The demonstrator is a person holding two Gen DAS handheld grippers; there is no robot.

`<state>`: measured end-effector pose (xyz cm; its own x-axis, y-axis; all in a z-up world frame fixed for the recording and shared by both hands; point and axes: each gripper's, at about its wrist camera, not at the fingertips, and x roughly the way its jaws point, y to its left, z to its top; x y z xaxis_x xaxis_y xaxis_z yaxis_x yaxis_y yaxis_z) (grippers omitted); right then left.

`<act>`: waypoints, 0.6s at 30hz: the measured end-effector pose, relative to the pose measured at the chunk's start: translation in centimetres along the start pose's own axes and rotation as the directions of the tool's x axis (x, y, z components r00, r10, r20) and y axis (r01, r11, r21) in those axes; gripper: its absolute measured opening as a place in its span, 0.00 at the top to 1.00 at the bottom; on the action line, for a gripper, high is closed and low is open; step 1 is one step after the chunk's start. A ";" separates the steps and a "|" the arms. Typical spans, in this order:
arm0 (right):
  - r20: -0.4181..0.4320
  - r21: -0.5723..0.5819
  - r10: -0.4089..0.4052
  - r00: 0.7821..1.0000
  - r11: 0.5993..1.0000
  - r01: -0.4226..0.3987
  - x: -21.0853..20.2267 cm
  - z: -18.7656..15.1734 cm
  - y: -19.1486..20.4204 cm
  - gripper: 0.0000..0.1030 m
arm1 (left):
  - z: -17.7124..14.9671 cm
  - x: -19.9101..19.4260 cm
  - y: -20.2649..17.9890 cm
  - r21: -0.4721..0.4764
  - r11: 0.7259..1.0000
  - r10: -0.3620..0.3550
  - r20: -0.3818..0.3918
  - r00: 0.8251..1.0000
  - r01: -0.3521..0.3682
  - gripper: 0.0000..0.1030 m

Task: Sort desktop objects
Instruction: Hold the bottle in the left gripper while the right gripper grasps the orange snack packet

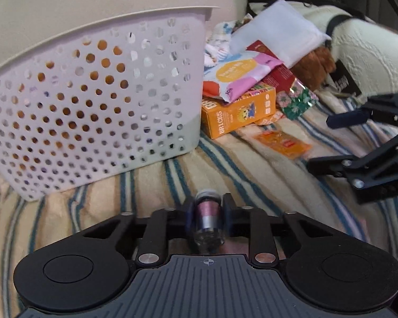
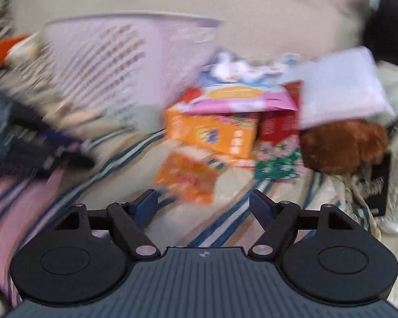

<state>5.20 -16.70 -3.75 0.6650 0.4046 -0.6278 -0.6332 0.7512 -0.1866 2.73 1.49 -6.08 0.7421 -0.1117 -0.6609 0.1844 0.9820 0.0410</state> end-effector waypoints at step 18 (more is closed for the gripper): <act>-0.035 -0.047 0.014 0.999 0.999 -0.015 5.9 3.4 -1.4 0.47 | 0.9 2.0 0.1 0.015 1.000 0.015 0.020 1.000 -0.016 0.83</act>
<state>11.35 -13.56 -4.66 0.6421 0.3967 -0.6561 -0.6613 0.7195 -0.2122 4.84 1.22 -6.70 0.7575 -0.0996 -0.6452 0.1823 0.9812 0.0626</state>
